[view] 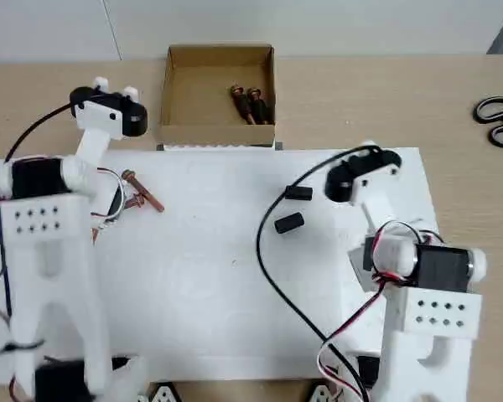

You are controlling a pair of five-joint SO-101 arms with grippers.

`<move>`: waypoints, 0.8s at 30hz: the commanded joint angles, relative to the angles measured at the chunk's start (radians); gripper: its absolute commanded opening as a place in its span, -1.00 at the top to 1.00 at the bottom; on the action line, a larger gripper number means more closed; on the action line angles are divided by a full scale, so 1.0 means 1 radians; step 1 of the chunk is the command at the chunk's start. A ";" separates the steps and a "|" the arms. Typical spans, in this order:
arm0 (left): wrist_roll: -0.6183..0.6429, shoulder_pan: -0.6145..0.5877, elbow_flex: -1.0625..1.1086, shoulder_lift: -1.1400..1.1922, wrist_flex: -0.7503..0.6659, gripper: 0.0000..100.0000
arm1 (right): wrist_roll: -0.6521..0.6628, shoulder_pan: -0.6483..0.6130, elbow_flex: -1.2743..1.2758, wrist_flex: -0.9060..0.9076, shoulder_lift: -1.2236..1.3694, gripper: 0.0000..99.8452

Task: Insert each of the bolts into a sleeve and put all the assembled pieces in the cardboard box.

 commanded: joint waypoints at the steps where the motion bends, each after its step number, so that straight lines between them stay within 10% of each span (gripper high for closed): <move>1: 0.020 0.035 -0.044 -0.166 -0.049 0.99 | -0.012 -0.079 -0.098 -0.008 -0.025 1.00; 24: 0.950 0.437 0.344 -0.796 -0.486 0.99 | -0.451 -0.627 0.037 -0.352 -0.208 1.00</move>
